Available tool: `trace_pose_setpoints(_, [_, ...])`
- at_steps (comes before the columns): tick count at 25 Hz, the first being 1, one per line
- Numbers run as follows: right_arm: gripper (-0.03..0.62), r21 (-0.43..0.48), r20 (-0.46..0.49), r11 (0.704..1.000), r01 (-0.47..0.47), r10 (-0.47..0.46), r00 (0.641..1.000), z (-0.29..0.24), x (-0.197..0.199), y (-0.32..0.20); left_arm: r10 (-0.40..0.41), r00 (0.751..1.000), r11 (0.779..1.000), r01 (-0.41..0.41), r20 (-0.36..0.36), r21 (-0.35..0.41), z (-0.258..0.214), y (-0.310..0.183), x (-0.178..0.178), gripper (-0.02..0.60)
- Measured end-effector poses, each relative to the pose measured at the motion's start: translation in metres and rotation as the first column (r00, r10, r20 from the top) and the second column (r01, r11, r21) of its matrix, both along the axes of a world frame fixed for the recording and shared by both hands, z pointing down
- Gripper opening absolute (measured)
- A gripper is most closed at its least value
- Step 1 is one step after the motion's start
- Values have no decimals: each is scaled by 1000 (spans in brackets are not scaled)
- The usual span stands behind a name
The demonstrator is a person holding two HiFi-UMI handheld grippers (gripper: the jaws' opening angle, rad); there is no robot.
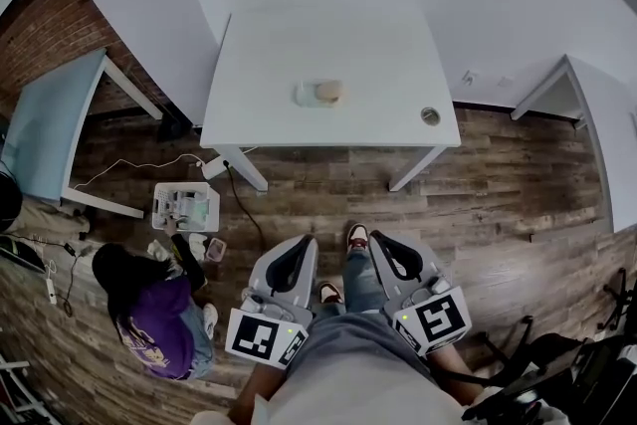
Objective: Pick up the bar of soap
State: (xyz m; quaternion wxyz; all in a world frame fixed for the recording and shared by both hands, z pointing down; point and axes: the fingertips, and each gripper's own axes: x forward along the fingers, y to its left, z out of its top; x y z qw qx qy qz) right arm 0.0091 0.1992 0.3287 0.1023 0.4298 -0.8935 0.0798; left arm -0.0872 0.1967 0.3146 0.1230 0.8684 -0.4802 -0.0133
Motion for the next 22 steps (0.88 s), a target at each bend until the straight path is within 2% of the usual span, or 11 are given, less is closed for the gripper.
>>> trace_pose_setpoints(8, [3,-26,5,999,-45,45,999,10,16,-56,4,1000,1000,-4,11,-14,6,-54,7,2])
trace_pose_setpoints(22, [3,-75,22,997,17,-15,1000,27,48,-174,-31,998,997,35,52,-69,22,-170,43,2])
